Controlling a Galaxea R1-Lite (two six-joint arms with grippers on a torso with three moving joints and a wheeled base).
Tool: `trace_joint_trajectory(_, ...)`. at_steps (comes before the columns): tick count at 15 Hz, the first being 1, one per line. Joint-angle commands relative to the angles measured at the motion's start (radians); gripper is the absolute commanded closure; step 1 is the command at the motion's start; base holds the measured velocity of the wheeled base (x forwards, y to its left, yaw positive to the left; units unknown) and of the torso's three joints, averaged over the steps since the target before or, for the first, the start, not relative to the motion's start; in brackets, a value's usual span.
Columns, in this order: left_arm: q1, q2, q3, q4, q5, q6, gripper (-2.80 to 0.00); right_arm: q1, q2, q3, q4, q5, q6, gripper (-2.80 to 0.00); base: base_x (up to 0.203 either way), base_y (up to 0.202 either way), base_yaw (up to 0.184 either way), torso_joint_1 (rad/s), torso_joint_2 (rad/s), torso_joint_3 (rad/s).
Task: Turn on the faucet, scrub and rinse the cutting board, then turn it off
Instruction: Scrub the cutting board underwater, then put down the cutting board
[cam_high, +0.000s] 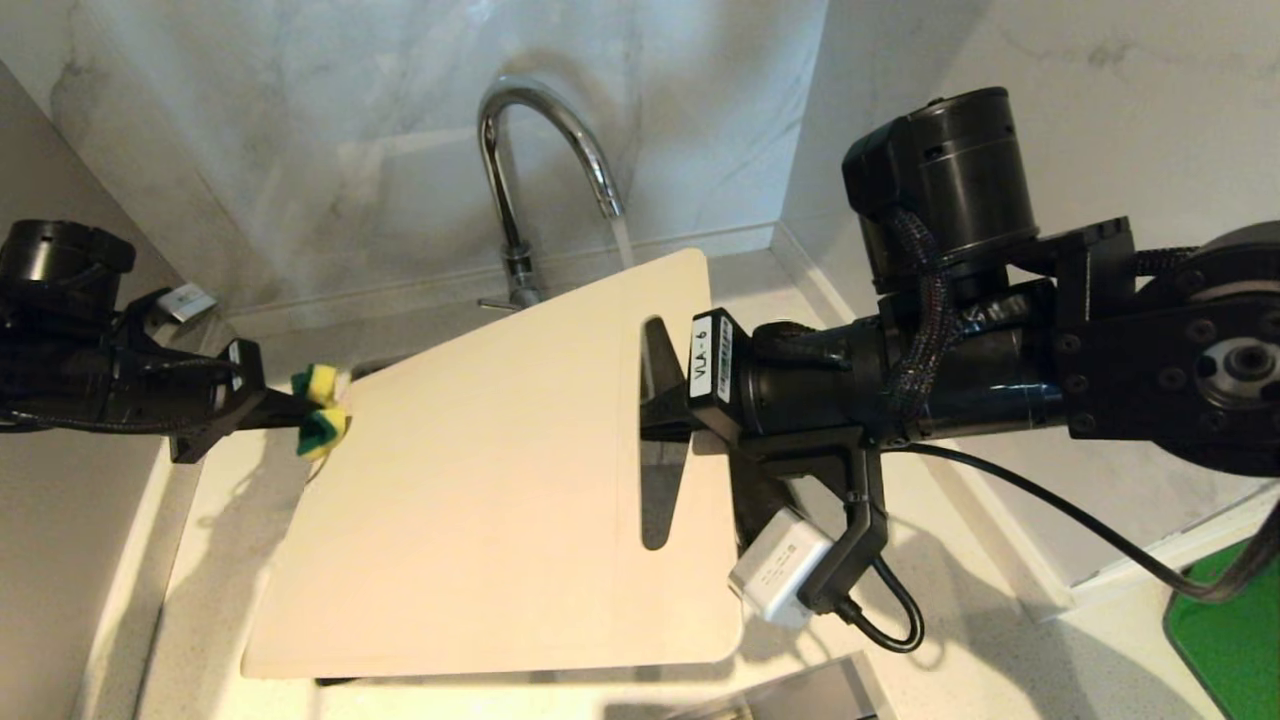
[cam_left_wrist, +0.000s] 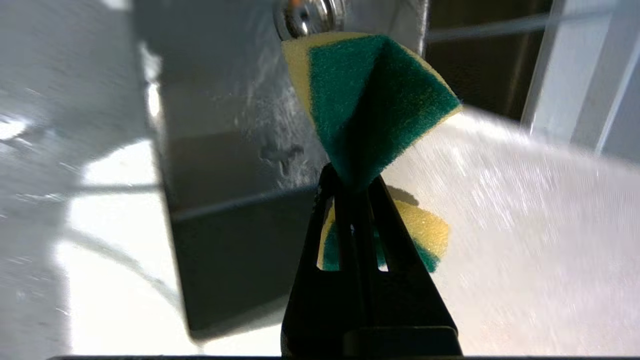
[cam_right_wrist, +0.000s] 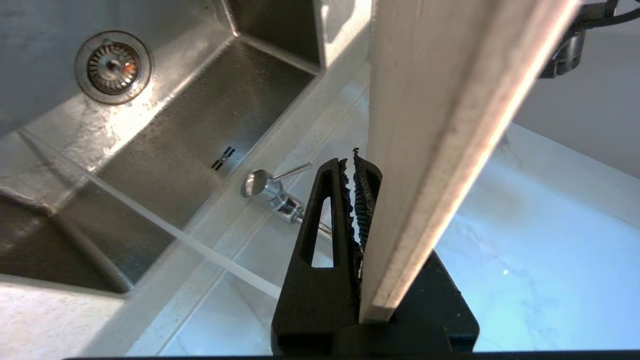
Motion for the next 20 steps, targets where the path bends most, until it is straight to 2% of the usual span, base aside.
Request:
trace_joint_trajectory(1, 0.06, 0.008, -0.015, -0.015, -0.034, -0.001, 0.0, -0.014, -0.014, 0.024, 0.0, 0.004, -0.014, 0.0, 0.0, 0.0, 0.0, 0.0, 0.0, 0.0)
trace_joint_trajectory(6, 0.079, -0.026, -0.12, 0.01, -0.036, -0.008, 0.0, -0.049, -0.045, 0.059, -0.033, 0.006, -0.003, 0.0, 0.0, 0.0, 0.0, 0.0, 0.0, 0.0)
trace_joint_trajectory(11, 0.09, -0.078, -0.345, 0.208, -0.037, -0.011, 0.0, -0.051, -0.103, 0.058, -0.031, 0.004, 0.007, 0.0, 0.0, 0.0, 0.0, 0.0, 0.0, 0.0)
trace_joint_trajectory(16, 0.088, -0.083, -0.346, 0.231, -0.039, -0.012, 0.0, -0.055, -0.225, 0.047, -0.031, -0.062, 0.096, 0.0, 0.0, 0.0, 0.0, 0.0, 0.0, 0.0)
trace_joint_trajectory(20, 0.087, -0.085, -0.347, 0.233, -0.036, -0.012, 0.0, -0.131, -0.287, -0.038, -0.031, -0.072, 0.146, 0.0, 0.0, 0.0, 0.0, 0.0, 0.0, 0.0)
